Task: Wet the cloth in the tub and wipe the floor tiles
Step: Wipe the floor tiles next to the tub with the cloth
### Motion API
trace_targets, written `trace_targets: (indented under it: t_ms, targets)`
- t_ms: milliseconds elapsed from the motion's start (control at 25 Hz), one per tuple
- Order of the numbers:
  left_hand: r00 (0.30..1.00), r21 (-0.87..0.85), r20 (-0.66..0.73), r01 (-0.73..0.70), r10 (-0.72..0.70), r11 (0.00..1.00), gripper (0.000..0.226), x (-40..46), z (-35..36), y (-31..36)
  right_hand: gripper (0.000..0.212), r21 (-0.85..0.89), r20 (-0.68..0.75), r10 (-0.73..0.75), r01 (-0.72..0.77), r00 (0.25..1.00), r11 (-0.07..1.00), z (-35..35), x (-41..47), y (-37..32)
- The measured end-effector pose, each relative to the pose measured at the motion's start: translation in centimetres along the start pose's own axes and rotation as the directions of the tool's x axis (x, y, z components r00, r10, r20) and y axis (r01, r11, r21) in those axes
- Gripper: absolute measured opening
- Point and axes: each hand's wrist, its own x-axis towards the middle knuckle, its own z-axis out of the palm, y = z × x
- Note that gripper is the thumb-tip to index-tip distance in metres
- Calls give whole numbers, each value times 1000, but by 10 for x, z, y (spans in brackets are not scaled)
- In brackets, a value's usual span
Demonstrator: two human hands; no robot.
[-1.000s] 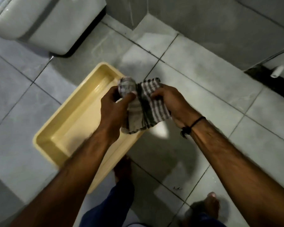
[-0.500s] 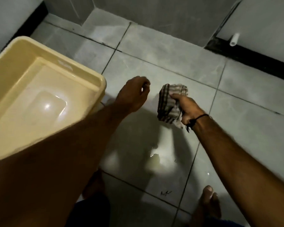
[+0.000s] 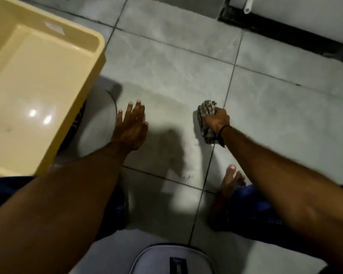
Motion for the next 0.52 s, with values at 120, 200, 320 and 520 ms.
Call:
trace_targets:
  t_ms: [120,200,320,520]
  targets:
    - [999,-40,31,32,-31,999,65,-15,42,1,31,-279,-77,-116,90,990,956,7,6,33]
    - [995,-76,43,93,-89,993,65,-16,64,2,34,-408,-131,-164,98,978,908,15,12,47]
    - [984,-93,89,164,-156,982,66,-16,93,-5,55,-485,-22,-218,181,976,856,42,21,67]
    - [967,-166,202,191,-156,968,77,-22,131,-28,82,-649,219,-155,262,963,714,100,23,87]
